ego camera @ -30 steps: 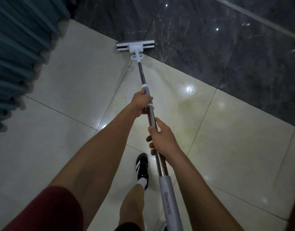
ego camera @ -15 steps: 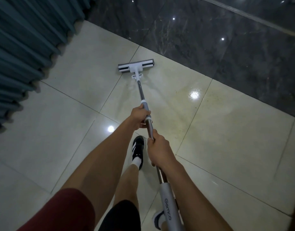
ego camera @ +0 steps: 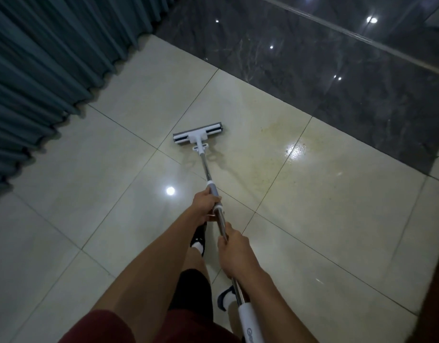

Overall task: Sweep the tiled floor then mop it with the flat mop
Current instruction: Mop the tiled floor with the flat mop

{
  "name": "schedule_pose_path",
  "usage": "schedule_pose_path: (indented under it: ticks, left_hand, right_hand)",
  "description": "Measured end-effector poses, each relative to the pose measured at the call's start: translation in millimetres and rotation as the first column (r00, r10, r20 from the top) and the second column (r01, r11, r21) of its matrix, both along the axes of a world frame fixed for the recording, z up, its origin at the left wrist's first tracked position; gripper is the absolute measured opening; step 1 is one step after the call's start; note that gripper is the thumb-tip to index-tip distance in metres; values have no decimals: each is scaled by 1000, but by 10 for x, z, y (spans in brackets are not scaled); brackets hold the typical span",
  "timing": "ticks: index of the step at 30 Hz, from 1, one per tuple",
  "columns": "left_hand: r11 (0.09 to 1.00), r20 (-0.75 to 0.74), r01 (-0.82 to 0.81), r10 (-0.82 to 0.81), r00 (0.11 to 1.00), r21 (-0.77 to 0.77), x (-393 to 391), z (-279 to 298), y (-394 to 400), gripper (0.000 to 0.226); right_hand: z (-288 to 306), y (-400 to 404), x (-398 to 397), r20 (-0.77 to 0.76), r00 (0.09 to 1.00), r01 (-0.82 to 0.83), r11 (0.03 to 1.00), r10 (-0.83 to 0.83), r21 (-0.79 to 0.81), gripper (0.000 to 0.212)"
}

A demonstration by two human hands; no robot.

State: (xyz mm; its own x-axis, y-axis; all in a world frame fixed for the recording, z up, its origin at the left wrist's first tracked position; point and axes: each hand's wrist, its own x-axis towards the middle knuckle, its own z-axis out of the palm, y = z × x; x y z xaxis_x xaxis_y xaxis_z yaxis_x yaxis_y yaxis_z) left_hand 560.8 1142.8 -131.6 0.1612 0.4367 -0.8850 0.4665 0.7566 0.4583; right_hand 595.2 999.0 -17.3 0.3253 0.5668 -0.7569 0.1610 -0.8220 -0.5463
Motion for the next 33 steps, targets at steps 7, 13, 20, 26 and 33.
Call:
schedule_pose_path:
  ticks: [7,13,20,26,33]
  left_hand:
    - [997,-32,-46,48,998,57,11,-202,349,59]
    - [995,35,-91,90,995,30,177,-350,1066,60]
    - [993,31,-104,102,994,61,339,-444,2356,38]
    - [990,55,-97,92,994,103,394,-573,3184,21]
    - [998,33,-26,24,999,55,330,-592,3052,25]
  right_hand:
    - [-149,405,-83,54,998,-18,999,20,-37,36]
    - [-284,1148,173,87,996,-26,999,30,-41,44]
    - [-509,2400,316,102,994,-27,1000,28,-16,42]
    - [-742,3219,387,75,997,-29,1000,29,1,43]
    - [-707,3051,298,100,993,-59,997,63,-41,40]
